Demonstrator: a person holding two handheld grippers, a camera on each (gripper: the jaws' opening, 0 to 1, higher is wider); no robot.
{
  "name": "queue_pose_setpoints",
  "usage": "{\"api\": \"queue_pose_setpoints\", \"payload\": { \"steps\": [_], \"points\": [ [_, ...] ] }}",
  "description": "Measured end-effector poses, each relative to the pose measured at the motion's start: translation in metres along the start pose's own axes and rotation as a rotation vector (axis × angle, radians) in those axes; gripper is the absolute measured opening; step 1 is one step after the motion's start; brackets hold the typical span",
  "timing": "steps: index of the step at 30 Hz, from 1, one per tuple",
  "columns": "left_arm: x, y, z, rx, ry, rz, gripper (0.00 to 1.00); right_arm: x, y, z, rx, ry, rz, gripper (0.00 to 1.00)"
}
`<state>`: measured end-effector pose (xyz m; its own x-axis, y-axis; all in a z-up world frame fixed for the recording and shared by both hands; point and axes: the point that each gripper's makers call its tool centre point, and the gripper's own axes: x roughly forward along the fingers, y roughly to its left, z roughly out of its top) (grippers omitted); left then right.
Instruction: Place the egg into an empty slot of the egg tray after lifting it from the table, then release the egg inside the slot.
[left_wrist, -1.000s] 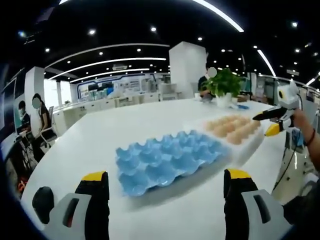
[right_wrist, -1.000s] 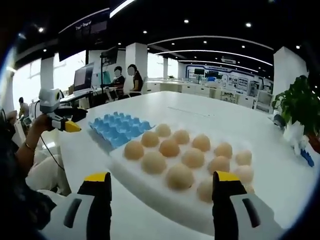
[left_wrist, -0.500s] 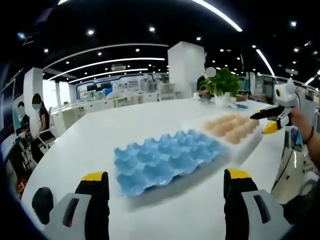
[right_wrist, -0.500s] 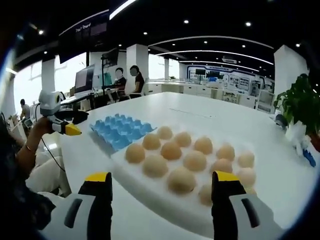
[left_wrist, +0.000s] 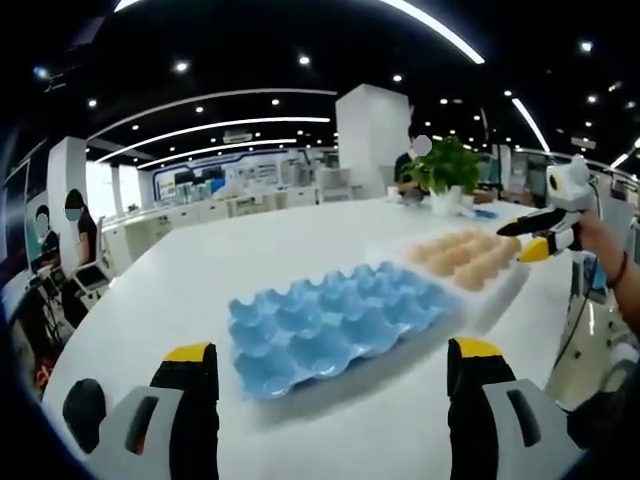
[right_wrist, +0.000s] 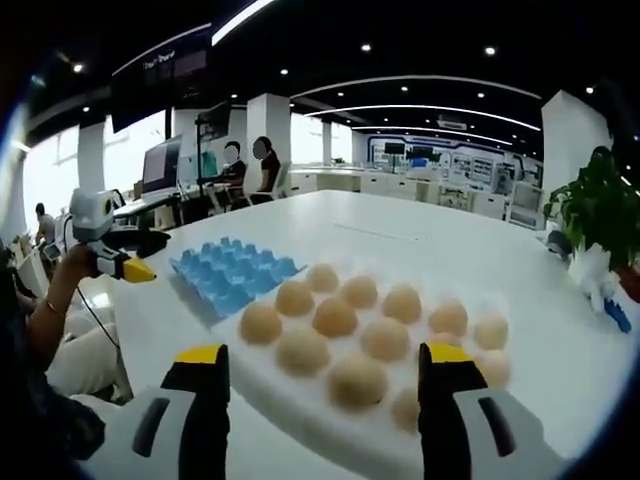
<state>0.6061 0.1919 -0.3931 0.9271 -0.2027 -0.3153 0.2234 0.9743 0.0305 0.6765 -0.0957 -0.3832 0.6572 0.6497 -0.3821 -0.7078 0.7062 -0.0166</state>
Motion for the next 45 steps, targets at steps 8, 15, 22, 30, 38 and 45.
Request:
{"api": "queue_pose_setpoints", "payload": {
  "steps": [8,15,22,30,38,45],
  "points": [
    [0.004,0.001,0.002,0.006,0.005,0.003,0.97,0.018,0.005,0.014,0.007,-0.033,0.015,0.76],
    [0.007,0.003,0.000,0.007,0.019,0.014,0.97,0.035,0.008,0.024,0.012,-0.045,0.001,0.72],
    [0.008,0.003,0.003,0.009,0.014,0.011,0.97,0.051,0.015,0.032,0.037,-0.063,0.016,0.69],
    [0.008,0.004,0.004,0.009,0.016,0.007,0.96,0.063,0.020,0.036,0.049,-0.056,0.032,0.68],
    [0.013,0.008,0.006,0.001,0.016,-0.001,0.96,0.085,0.018,0.038,-0.008,-0.042,0.000,0.64],
    [0.011,0.002,0.006,-0.001,0.015,-0.011,0.96,0.099,0.020,0.040,0.034,-0.037,0.008,0.60]
  ]
}}
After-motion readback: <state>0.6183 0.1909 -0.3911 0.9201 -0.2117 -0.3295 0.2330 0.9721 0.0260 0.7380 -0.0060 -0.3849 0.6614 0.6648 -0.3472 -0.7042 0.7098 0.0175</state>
